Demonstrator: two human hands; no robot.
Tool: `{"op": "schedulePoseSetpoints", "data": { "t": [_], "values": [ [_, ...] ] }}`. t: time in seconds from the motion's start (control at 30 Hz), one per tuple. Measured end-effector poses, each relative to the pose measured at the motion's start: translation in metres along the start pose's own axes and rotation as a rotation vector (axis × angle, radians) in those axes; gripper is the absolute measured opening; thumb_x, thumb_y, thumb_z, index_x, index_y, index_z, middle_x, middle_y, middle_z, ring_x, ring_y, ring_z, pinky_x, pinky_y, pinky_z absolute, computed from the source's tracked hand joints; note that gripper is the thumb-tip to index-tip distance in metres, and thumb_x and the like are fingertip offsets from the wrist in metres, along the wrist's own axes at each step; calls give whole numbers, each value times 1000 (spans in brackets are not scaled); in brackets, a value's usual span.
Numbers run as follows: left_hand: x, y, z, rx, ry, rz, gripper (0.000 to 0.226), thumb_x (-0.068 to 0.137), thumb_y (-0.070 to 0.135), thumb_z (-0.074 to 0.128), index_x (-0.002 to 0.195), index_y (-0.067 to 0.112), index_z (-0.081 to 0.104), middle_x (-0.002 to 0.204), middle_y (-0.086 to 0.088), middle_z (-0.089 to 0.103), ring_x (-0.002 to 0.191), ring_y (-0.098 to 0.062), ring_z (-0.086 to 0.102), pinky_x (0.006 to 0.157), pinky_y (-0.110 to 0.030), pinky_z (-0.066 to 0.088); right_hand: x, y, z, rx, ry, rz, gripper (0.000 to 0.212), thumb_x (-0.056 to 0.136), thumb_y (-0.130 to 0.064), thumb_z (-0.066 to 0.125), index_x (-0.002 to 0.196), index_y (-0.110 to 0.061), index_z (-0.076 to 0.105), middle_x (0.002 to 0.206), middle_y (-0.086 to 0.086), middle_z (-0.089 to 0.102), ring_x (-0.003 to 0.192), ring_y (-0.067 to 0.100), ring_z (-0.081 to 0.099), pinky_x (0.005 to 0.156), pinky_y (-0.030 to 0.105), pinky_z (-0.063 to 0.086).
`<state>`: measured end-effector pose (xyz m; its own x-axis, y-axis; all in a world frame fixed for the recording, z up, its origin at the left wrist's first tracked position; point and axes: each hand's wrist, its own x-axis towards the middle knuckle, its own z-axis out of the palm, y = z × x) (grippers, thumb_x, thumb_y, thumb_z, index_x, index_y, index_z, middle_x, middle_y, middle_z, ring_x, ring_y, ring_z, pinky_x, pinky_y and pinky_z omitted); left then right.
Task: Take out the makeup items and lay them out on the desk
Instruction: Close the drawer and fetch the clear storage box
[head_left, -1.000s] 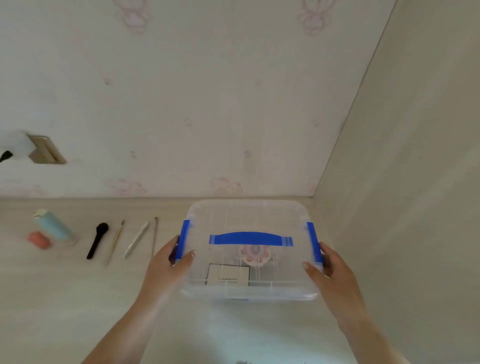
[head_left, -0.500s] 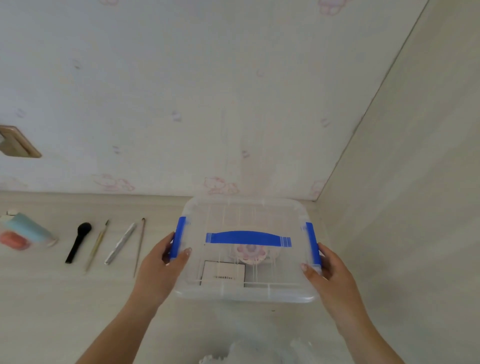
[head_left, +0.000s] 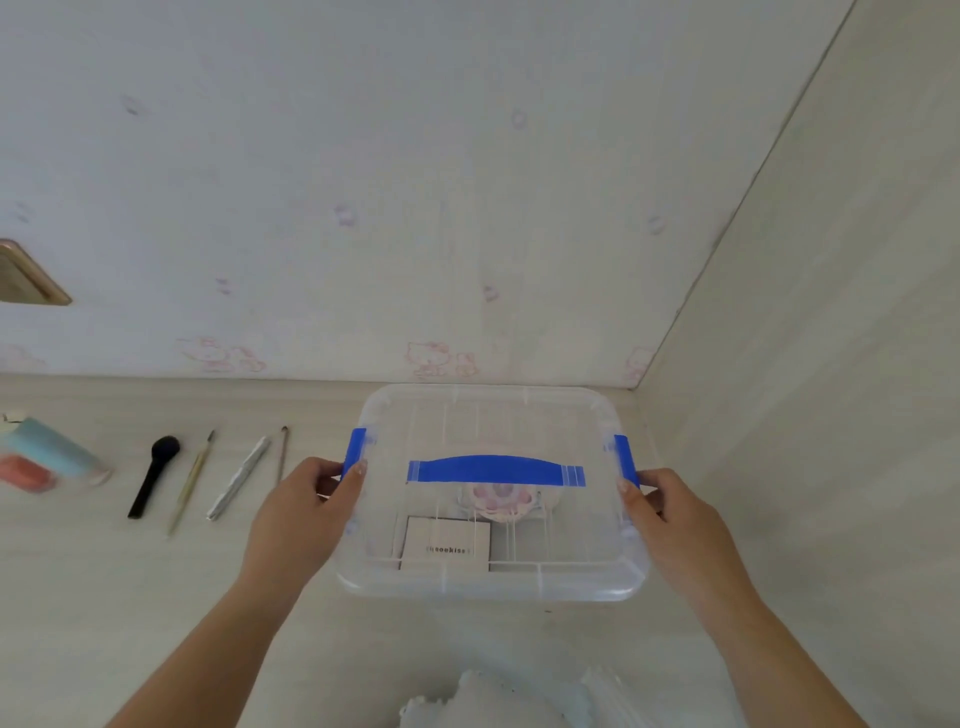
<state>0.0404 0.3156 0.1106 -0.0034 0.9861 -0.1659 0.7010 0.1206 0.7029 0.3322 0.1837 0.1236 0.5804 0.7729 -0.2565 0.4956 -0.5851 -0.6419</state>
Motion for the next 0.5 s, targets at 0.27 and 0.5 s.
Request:
{"op": "schedulePoseSetpoints", "data": {
  "t": [0.27,0.5],
  "values": [
    [5,1,-7,309,2,150,31,93,43,39,79,23,58,66,6,65,66,-19,61,61,-32,48,3,-6,-1,-449,60,-142,30,99,-35,29,102,-18,53,69,-2,60,62,21,50,55,31,33],
    [10,-15,-1,120,-75,18,44,97,28,31,73,-1,56,72,-15,66,61,-28,53,56,-32,39,9,11,4,-150,6,-40,38,100,-18,31,63,-14,38,56,2,45,55,21,43,53,31,31]
  ]
}}
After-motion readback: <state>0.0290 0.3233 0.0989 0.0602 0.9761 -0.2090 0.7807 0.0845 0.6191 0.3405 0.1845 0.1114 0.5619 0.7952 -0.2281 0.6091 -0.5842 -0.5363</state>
